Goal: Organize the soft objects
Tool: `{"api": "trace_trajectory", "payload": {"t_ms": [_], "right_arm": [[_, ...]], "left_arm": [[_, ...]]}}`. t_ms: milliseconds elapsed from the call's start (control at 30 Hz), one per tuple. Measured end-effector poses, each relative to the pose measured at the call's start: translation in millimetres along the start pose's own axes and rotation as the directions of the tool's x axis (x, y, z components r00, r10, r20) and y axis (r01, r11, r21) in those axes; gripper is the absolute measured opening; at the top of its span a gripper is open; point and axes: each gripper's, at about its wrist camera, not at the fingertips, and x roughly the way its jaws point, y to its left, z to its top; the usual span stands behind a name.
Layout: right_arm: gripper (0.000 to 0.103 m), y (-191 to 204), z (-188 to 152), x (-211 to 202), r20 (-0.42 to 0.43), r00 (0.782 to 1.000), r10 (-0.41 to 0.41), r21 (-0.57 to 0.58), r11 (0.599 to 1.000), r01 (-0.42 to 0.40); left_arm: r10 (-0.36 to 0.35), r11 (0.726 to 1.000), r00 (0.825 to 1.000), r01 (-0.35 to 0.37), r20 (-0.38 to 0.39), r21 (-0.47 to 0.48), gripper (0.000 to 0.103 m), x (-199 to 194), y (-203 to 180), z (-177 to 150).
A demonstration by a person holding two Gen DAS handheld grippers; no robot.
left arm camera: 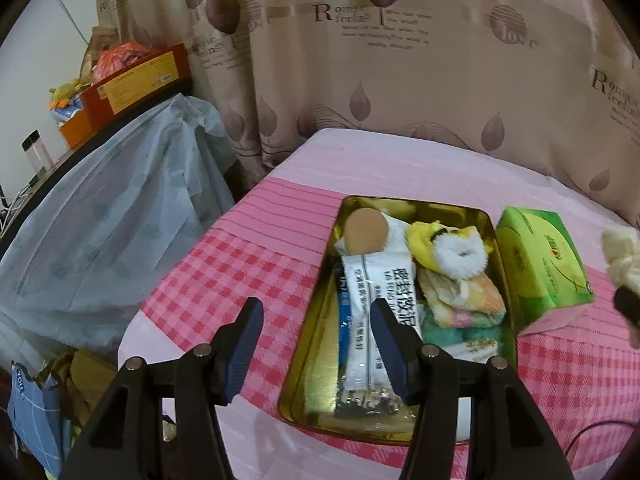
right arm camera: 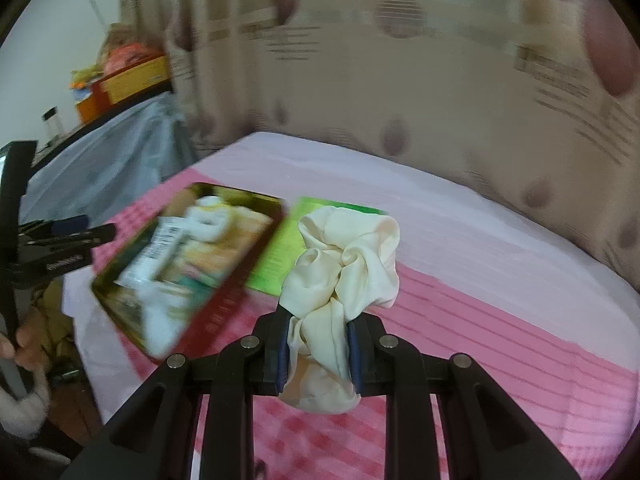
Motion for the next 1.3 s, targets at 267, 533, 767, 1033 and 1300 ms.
{"api": "trace_trajectory", "payload": {"t_ms": [267, 533, 767, 1033, 1300], "right_arm": [[0.021, 73.3, 23.4, 41.2, -0.030, 0.994, 0.109, -0.087, 0.990, -0.111], [0.025, 108.1, 35.0, 81.9, -0.073, 0.986, 0.149, -0.080, 0.985, -0.155], [0.035, 115.6, 29.7, 92.9, -0.091, 0.984, 0.155, -0.081, 0.983, -0.163], [0.075, 116.8, 21.9, 71.2, -0.063, 0.993, 0.101, -0.086, 0.991, -0.106], [0.096, 103.8, -4.1, 39.4, -0.061, 0.998, -0.016, -0.034, 0.999, 0.014]], "left_arm": [[0.010, 0.999, 1.000, -0.011, -0.016, -0.040, 0.057, 5.5, 14.6, 2.2], [0.011, 0.995, 1.000, -0.013, -0.026, -0.094, 0.057, 10.0, 27.4, 2.5], [-0.020, 0.990, 0.999, 0.013, -0.050, -0.144, 0.057, 16.2, 38.1, 3.0], [-0.039, 0.994, 0.998, 0.034, -0.049, -0.101, 0.057, 12.7, 27.4, 1.6], [-0.039, 0.998, 0.999, 0.037, -0.038, -0.046, 0.057, 7.7, 11.1, -0.3]]}}
